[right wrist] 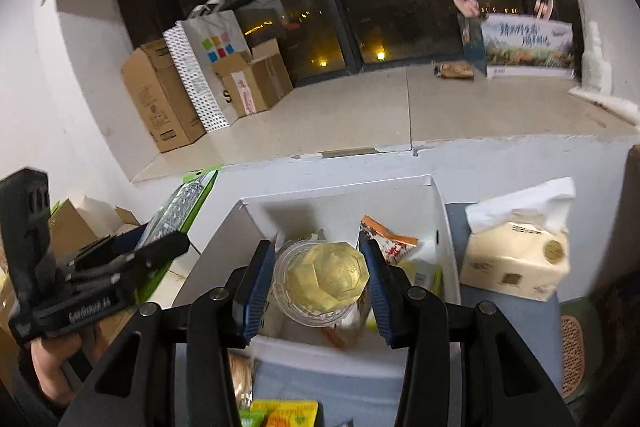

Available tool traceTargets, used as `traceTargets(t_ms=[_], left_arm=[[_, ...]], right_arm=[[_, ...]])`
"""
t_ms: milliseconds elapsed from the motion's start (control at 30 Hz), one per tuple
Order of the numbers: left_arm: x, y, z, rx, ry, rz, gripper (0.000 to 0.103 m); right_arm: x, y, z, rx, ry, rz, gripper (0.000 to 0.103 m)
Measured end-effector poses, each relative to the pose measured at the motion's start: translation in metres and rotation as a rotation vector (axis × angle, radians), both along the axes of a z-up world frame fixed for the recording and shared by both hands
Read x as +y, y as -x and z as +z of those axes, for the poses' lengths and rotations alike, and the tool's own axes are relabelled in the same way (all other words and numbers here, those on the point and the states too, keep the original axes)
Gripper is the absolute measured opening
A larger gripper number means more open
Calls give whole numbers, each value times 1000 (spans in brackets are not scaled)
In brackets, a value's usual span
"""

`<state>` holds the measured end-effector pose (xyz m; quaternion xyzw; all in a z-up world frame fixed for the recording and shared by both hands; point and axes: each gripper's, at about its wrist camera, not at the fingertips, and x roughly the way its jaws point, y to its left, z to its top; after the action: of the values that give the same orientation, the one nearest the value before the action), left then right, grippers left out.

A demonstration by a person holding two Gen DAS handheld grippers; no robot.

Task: Organize snacks
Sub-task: 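Place the jelly cup and green bag into the white box, opening both tools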

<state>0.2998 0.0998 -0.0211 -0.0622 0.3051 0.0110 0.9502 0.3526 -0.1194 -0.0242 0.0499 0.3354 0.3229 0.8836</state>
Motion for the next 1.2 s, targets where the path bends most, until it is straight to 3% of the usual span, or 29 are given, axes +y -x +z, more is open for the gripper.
traceTargets(t_ms=[133, 167, 200, 233, 267, 467, 700, 967, 1200], left_arm=[[4, -14, -12, 17, -3, 12, 80], [5, -18, -15, 38, 6, 18, 96], [8, -21, -20, 65, 32, 9, 103], [10, -20, -24, 65, 71, -17, 103], [11, -18, -26, 64, 80, -18, 103], [16, -4, -35, 82, 87, 9, 103], [4, 24, -27, 70, 46, -34, 103], [-20, 80, -17, 44, 53, -90, 103], [-37, 140, -26, 26, 72, -148, 103]], right_arm=[[10, -25, -14, 39, 14, -5, 49], [11, -31, -17, 51, 9, -5, 55], [10, -34, -20, 69, -5, -5, 69], [9, -40, -23, 99, -22, -8, 102], [5, -44, -27, 128, -42, -37, 103], [-16, -37, -27, 102, -100, -97, 103], [-16, -4, -13, 35, -76, -49, 103], [-29, 72, 4, -83, -53, 36, 103], [-57, 144, -9, -108, -80, 82, 103]])
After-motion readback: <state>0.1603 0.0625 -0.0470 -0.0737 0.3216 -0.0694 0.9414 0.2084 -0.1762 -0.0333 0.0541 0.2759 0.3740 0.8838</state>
